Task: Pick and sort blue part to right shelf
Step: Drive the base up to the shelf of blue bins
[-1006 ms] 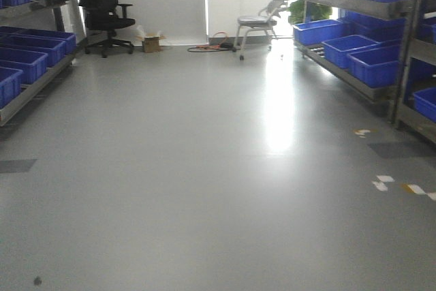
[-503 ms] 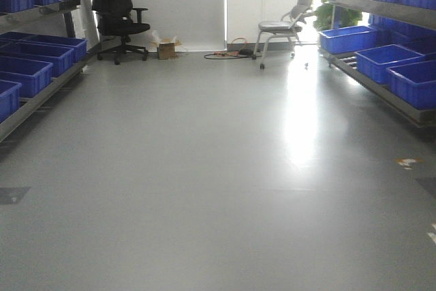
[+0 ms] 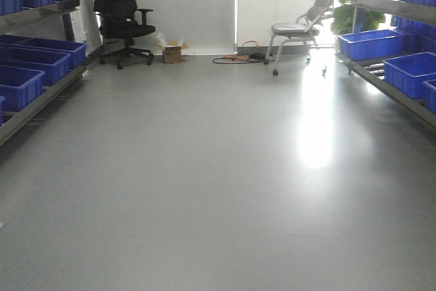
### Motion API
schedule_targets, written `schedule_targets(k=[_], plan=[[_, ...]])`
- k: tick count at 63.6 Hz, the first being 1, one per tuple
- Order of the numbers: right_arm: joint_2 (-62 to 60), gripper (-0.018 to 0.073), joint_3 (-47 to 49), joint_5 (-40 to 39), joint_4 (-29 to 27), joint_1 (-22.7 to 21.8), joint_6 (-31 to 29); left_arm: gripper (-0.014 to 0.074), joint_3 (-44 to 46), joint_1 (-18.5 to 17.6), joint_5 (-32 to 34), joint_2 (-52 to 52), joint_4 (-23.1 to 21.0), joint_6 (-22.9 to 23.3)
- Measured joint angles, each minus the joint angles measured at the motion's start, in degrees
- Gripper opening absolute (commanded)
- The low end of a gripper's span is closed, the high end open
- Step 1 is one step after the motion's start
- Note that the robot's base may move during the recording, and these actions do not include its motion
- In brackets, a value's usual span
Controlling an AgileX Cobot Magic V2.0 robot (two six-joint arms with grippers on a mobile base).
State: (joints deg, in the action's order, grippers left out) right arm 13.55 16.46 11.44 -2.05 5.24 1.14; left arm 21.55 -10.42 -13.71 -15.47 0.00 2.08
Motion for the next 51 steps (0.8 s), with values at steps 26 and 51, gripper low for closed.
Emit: schedule_targets(k=[26,51], plan=[[0.0,0.0431,0.0,0.0,0.0,0.0,0.0,0.0336,0.0,0.0,0.0,0.1,0.0,0.0],[0.0,0.0431,0.0,0.0,0.0,0.0,0.0,0.0336,0.0,0.0,0.0,0.1,0.0,0.0]])
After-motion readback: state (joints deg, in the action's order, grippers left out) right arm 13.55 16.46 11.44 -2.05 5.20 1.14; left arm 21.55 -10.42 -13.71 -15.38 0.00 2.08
